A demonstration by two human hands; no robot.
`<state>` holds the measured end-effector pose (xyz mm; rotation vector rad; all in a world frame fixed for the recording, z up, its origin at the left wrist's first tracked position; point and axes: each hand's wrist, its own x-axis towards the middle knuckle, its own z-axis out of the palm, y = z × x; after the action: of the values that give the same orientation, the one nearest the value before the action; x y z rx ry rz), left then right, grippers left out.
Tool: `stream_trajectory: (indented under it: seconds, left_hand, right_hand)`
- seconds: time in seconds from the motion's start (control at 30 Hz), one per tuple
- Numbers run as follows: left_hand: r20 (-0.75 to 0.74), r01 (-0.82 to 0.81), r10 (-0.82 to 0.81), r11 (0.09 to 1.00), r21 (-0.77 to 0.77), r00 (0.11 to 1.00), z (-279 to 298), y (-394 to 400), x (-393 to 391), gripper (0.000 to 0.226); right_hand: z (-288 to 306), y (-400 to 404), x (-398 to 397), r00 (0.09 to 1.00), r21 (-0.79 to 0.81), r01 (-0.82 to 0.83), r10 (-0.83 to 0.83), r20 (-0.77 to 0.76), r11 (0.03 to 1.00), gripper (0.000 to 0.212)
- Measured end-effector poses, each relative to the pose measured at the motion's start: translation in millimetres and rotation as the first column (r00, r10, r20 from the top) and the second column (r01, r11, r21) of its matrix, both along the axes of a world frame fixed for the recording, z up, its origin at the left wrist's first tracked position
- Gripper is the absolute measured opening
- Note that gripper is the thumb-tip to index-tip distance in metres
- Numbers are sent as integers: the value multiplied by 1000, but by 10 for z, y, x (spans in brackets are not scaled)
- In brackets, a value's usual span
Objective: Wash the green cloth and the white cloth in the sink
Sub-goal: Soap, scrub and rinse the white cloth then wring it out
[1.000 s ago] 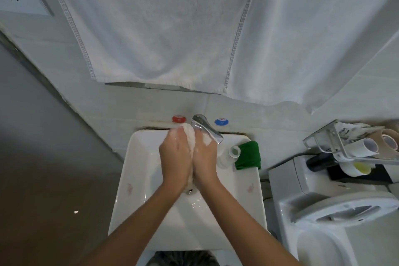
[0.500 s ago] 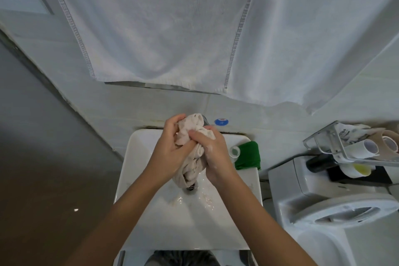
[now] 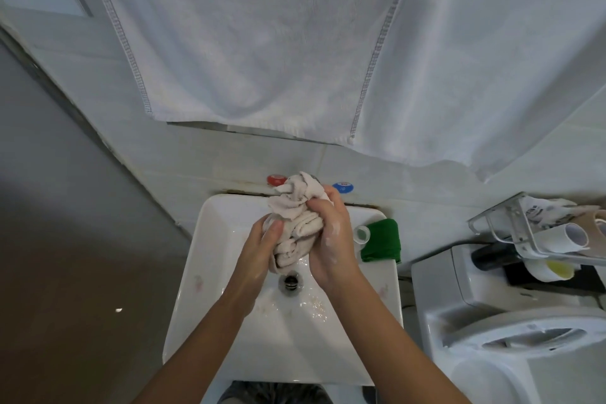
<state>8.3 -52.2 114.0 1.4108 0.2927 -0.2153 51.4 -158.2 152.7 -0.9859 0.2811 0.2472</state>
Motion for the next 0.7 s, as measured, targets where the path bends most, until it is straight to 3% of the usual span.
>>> stream_trajectory:
  seconds: [0.07, 0.2, 0.3, 0.37, 0.47, 0.7]
  left_hand:
    - [-27, 15, -16, 999, -45, 1000, -85, 23, 0, 65]
    - [-100, 21, -34, 991, -130, 994, -181, 60, 29, 52]
    - [-146, -2, -23, 986, -169, 989, -186, 73, 67, 31]
    - [-112, 47, -70, 980, -193, 991, -187, 75, 53, 40]
    - [-53, -26, 13, 968, -250, 999, -204, 115, 16, 60]
    - [193, -169, 192, 977, -130, 962, -35, -68, 41, 43]
  right_hand:
    - [5, -12, 9, 999, 98, -22, 24, -23, 995, 20]
    - [29, -57, 52, 994, 252, -83, 100, -52, 964, 48]
    - [52, -123, 108, 988, 295, -121, 144, -59, 948, 48]
    - [61, -150, 137, 992, 176, -119, 126, -27, 977, 38]
    - [50, -165, 176, 999, -137, -19, 24, 31, 990, 17]
    - [-117, -76, 112, 997, -195, 73, -74, 5, 978, 13]
